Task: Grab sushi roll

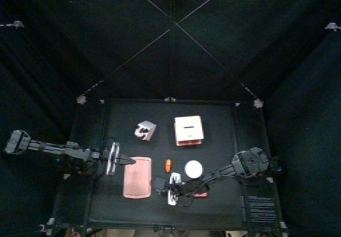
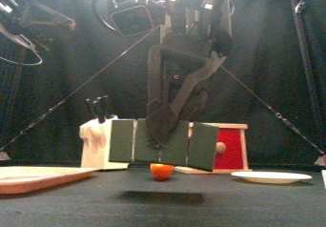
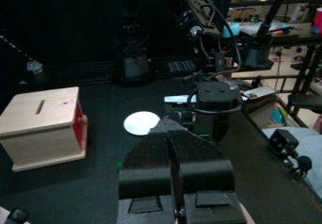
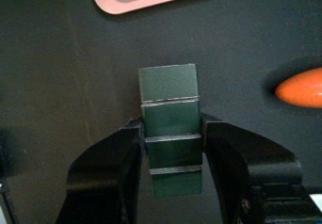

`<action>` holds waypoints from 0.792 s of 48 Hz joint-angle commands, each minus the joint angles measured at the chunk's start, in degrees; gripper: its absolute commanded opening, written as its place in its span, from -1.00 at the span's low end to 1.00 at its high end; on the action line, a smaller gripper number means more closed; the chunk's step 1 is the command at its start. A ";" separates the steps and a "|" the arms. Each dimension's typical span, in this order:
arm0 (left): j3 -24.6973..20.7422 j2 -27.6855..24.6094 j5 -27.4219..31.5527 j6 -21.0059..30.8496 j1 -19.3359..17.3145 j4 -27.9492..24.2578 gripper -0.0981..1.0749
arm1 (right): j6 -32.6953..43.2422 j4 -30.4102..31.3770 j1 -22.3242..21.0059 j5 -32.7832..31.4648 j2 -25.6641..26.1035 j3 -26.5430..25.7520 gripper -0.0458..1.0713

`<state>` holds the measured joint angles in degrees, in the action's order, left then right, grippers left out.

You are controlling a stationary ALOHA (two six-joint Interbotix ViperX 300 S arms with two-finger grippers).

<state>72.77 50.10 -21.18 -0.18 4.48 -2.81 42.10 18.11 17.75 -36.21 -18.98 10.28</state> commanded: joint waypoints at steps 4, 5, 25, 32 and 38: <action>-0.79 -0.09 -0.62 -0.18 -0.44 -0.09 -0.86 | 0.18 0.09 -0.35 0.26 3.08 -0.53 0.17; -0.79 -0.09 -0.62 -0.18 -0.53 0.09 -0.86 | 0.18 0.00 -0.26 0.26 2.99 -0.44 0.17; -0.79 -0.09 -0.88 -0.18 -1.67 -0.18 -0.86 | 0.35 -0.26 0.00 0.18 2.81 -0.70 0.17; -0.79 -0.09 -0.97 -0.18 -2.29 -0.18 -0.86 | 0.35 -0.70 0.00 0.26 2.90 -0.79 0.17; -0.79 -0.09 -0.97 -0.18 -3.08 -0.26 -0.86 | 0.35 -1.32 0.00 0.18 2.90 -0.88 0.17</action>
<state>72.77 50.10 -21.53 -0.35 2.11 -2.99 42.36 17.05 17.84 -36.12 -18.98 10.37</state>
